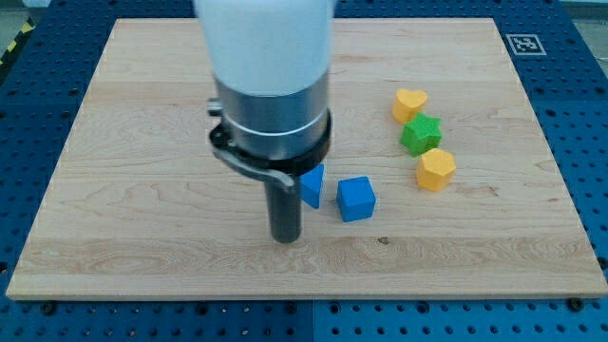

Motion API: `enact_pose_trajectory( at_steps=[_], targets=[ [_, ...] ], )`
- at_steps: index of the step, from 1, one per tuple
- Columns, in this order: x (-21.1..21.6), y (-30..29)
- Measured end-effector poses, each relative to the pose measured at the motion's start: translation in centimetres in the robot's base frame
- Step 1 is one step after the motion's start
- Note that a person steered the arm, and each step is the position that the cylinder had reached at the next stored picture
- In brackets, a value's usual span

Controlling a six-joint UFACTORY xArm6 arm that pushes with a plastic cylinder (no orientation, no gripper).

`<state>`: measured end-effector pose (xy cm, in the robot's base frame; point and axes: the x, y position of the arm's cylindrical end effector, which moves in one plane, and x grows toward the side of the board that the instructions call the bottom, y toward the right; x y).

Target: Slide the blue triangle to the top left of the yellow heart

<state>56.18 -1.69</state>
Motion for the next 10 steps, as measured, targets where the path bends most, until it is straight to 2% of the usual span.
enact_pose_trajectory(
  at_steps=[4,8,10],
  targets=[
    [-5.0,2.4],
    [-14.9,5.1],
    [-17.1,9.2]
  ],
)
